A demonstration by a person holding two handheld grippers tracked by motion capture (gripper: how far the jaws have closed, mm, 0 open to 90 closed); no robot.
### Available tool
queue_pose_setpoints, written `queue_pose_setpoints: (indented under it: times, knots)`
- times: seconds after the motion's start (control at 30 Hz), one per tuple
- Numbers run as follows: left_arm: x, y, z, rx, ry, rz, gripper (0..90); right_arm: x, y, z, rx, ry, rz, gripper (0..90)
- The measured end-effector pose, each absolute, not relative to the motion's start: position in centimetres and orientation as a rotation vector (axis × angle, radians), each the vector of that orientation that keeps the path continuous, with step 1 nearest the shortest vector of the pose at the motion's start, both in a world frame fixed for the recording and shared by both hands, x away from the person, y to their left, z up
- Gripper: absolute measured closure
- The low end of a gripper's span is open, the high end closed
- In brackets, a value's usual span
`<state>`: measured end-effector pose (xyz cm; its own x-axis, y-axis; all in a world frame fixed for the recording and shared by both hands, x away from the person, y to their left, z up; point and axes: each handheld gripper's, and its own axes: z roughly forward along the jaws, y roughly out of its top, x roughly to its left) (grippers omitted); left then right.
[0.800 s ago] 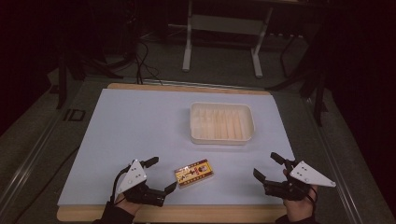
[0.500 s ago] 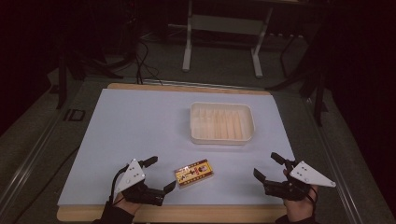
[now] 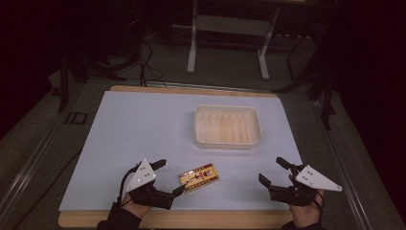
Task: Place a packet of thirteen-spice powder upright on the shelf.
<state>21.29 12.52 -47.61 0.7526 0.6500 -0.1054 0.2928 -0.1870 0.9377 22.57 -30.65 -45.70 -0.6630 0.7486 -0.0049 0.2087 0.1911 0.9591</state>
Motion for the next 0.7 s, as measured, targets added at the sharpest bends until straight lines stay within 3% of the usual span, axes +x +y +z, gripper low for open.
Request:
queue_pose_setpoints:
  times: [0.7]
  knots:
    - [24.1,9.4,-47.0,1.922,0.756,0.248,0.5,22.4,-30.5,-45.6,0.873,1.992,1.517,13.3]
